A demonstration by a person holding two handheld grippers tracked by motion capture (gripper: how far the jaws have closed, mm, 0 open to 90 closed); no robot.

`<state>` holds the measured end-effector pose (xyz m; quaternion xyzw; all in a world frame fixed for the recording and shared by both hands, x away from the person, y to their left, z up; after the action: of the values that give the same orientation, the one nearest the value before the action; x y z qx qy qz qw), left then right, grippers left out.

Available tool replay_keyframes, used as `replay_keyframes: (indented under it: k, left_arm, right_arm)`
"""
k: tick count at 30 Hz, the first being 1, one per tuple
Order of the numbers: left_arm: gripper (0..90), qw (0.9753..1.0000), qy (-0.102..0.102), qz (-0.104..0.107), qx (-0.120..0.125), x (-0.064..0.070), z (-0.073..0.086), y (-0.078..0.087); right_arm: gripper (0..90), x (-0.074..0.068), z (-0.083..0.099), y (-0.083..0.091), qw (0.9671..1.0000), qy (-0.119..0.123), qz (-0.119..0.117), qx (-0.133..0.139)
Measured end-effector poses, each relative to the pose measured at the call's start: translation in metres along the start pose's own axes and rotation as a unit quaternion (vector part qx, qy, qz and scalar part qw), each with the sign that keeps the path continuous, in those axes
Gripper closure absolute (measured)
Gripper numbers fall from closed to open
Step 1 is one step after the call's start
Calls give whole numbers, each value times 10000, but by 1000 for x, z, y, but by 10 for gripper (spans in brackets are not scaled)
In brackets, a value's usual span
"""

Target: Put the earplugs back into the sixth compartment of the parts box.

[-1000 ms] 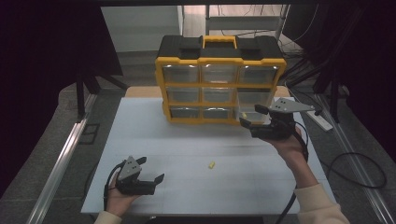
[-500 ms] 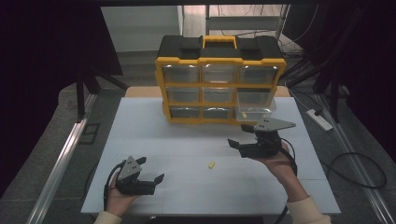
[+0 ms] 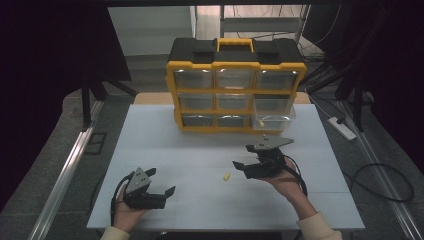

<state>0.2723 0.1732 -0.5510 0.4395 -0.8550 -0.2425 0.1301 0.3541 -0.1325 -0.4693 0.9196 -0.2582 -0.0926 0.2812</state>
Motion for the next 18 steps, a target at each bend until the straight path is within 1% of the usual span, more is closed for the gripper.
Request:
replay_keyframes:
  k: [5, 6, 18]
  left_arm:
    - [68, 10000, -10, 4, -4, 0, 0, 0]
    - [69, 10000, -8, 14, -2, 1, 0, 0]
    - [69, 10000, -24, 16, 0, 1, -1, 0]
  right_arm:
    - [253, -3, 10, -16, 9996, -12, -110, -245]
    - [254, -3, 14, -22, 9994, -5, -141, -329]
    - [253, -4, 26, -42, 9978, -70, -246, -615]
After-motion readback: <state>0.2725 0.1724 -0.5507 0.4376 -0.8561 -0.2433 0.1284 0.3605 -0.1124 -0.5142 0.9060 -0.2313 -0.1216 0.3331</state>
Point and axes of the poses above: each handheld gripper's, and its own axes: y roughly backward along the jaws, z roughly out of its underside, x roughly to its right, the point moved 6 cm from there along -y, roughly forward along the jaws, and after that the axes turned 3 degrees about -z, right-handed, at the moved point
